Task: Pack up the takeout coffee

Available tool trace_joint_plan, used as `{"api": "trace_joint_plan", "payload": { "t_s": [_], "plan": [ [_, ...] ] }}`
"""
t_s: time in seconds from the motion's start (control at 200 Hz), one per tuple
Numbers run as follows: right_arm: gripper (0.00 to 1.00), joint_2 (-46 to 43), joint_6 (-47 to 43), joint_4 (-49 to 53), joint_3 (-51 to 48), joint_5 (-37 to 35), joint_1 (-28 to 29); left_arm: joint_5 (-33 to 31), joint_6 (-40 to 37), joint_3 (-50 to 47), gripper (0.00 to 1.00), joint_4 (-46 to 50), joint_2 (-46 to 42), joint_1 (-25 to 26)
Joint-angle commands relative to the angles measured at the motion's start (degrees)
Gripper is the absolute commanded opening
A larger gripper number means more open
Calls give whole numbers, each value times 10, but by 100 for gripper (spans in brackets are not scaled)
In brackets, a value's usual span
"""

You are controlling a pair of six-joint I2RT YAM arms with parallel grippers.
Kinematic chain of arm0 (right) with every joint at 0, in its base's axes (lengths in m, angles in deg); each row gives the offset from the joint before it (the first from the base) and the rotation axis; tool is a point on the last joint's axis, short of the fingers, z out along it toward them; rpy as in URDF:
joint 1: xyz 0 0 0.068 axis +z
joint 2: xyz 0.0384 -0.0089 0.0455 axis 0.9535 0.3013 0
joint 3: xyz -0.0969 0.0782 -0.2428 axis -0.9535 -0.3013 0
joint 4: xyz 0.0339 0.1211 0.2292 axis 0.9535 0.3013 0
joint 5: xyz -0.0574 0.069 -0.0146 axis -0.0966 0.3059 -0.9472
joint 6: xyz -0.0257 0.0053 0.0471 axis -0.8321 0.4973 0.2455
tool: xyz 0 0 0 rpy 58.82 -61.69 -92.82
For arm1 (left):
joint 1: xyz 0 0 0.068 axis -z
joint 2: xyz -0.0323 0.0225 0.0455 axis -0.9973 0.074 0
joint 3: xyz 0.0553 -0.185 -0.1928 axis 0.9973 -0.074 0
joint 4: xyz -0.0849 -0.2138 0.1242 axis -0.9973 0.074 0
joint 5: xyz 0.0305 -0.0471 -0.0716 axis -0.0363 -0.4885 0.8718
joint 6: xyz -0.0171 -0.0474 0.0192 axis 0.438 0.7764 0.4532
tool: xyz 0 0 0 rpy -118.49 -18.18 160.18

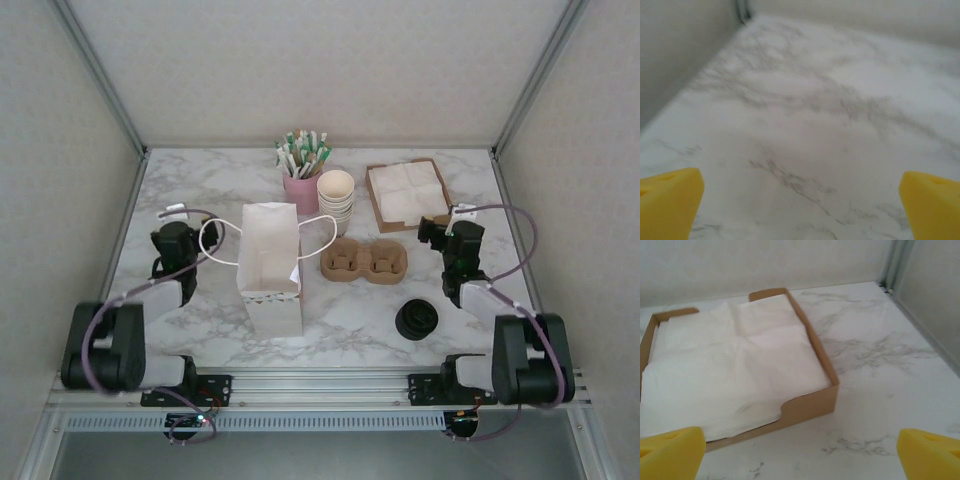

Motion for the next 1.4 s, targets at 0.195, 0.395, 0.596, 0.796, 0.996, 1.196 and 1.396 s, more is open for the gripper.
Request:
{"api": "trace_joint_plan", "payload": {
  "t_s": [0.195,0.395,0.596,0.796,0.996,1.196,1.396],
  "plan": [
    [99,-123,286,342,93,-113,-10,-132,202,157,100,461,-360,-4],
    [97,-185,277,582,244,-5,-14,19,225,171,100,568,-446,-3],
    [66,-226,319,663,380,199,-11,103,228,191,100,585,-456,-2],
    [49,-156,355,700,490,191,85,156,248,173,79,562,-474,6],
    [43,-12,336,735,578,80,222,192,254,174,69,560,-477,7],
    [33,129,330,743,651,18,292,185,257,169,62,568,-472,7],
    [28,205,359,707,658,-15,306,179,272,161,58,573,-472,12]
  ]
}}
